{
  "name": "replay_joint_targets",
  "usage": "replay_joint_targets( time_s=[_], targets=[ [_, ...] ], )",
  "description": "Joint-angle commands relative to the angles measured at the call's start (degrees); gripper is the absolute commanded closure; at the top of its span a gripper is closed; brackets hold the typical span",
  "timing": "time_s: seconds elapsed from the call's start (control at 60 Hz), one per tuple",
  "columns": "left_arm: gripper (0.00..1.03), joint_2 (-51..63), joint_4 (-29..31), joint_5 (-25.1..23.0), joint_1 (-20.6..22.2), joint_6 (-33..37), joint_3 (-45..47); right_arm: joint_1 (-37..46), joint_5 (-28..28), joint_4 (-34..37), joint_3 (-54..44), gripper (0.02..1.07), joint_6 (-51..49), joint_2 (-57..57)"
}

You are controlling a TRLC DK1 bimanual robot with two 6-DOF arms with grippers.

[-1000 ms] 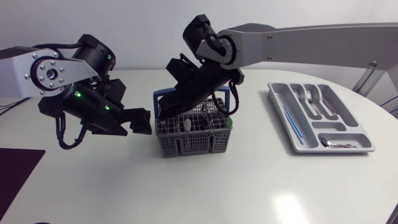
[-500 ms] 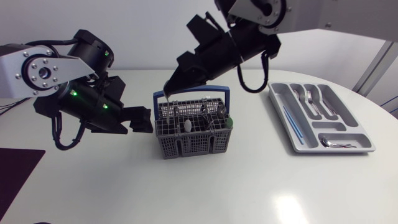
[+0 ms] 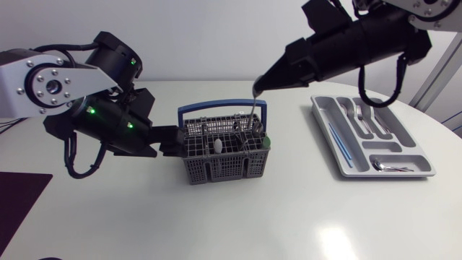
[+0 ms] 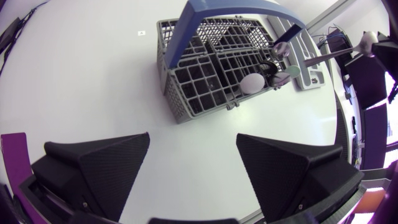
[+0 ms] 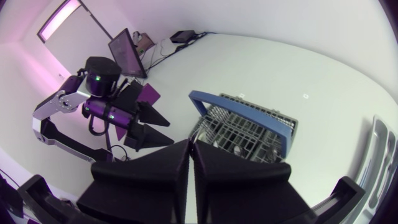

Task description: Unload the cutlery basket into the drawer organizer.

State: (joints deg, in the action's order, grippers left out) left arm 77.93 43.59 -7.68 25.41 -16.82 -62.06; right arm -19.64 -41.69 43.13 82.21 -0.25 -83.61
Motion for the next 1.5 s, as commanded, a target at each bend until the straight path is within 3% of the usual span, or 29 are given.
replay_joint_targets(
  time_s=[0.0, 0.417, 0.817, 0.983, 1.483],
  targets=[
    [0.06, -0.6, 0.0, -0.2, 1.6, -2.0, -1.8, 2.1, 1.4, 1.1, -3.6, 1.01, -1.3, 2.6],
    [0.05, 2.8, 0.0, 2.6, 7.6, -7.2, -6.8, 15.9, 7.8, 5.5, -14.1, 1.01, -12.2, 10.5],
    [0.05, 9.3, 3.6, 6.0, 13.4, -11.7, -14.9, 33.9, 13.9, 4.2, -21.9, 1.01, -29.7, 10.1],
    [0.05, 10.5, 4.4, 7.5, 15.2, -12.6, -17.2, 39.7, 19.8, -2.4, -25.1, 1.01, -34.6, 8.8],
    [0.05, 14.4, 6.4, 10.5, 19.5, -15.2, -22.5, 49.9, 28.3, -19.3, -27.0, 1.01, -41.9, -3.4]
  ],
)
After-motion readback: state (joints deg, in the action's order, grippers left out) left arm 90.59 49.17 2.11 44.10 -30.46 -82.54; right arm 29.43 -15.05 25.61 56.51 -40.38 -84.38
